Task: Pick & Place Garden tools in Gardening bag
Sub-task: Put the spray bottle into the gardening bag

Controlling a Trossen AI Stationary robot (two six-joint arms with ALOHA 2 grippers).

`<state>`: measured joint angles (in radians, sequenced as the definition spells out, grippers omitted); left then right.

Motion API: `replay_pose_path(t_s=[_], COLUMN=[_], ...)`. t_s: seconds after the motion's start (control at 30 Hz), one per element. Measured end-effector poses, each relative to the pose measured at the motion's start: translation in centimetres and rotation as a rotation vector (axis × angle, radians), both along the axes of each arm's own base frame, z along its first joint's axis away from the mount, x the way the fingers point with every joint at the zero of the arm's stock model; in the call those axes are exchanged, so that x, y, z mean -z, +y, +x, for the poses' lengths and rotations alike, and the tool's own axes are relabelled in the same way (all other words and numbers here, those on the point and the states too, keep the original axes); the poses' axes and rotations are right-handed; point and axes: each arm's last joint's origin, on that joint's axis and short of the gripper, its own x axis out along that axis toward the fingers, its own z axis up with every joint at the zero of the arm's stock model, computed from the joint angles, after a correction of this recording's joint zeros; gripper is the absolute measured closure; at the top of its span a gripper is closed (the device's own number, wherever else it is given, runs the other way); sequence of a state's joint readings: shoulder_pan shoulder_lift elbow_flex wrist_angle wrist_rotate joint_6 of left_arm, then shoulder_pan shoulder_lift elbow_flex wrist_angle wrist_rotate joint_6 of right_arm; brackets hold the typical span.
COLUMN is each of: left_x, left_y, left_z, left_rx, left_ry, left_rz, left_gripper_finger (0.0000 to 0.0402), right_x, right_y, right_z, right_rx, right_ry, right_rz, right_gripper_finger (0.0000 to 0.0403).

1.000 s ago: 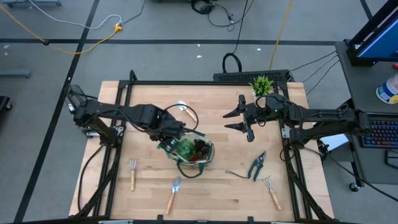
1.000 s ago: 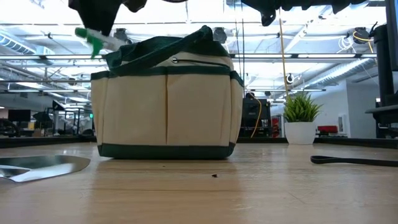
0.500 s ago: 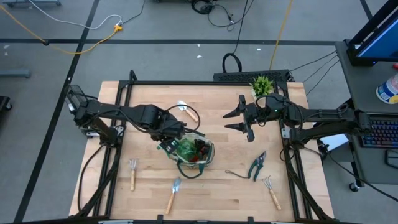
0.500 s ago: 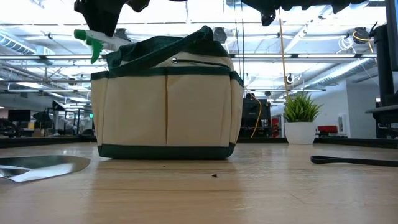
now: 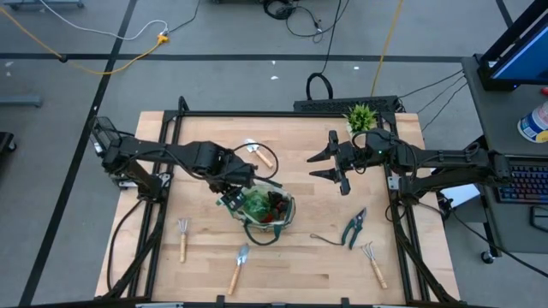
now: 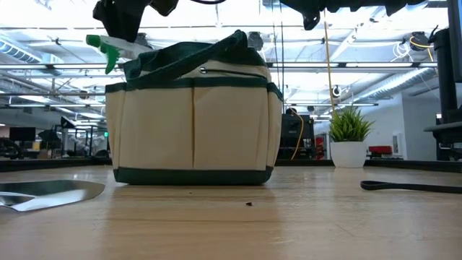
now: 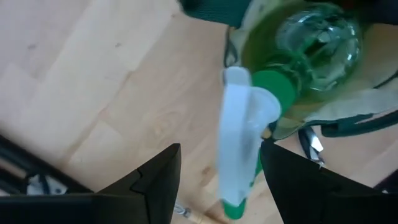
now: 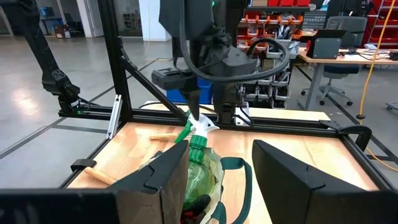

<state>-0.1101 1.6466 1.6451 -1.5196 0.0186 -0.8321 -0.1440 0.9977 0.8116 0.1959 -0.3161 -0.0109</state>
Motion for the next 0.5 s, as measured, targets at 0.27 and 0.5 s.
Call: replay_pose_path(t_s=[0.27, 0.5], left_x=[1.0, 2.1], left_y=[-0.1, 0.0], left_z=[-0.6, -0.8], left_rx=[0.009, 0.022], left_ry=[-0.011, -0.093], left_rz=[-0.036, -0.09], left_gripper_finger=[0.0174, 0.0174], right_x=[0.0, 0.0], right_y=[0.0, 0.0], right_z=[0.0, 0.0], right_rx=[0.0, 0.0], right_ry=[0.0, -0.001], right_rz=[0.0, 0.0], right_gripper_finger=[0.0232, 0.0232])
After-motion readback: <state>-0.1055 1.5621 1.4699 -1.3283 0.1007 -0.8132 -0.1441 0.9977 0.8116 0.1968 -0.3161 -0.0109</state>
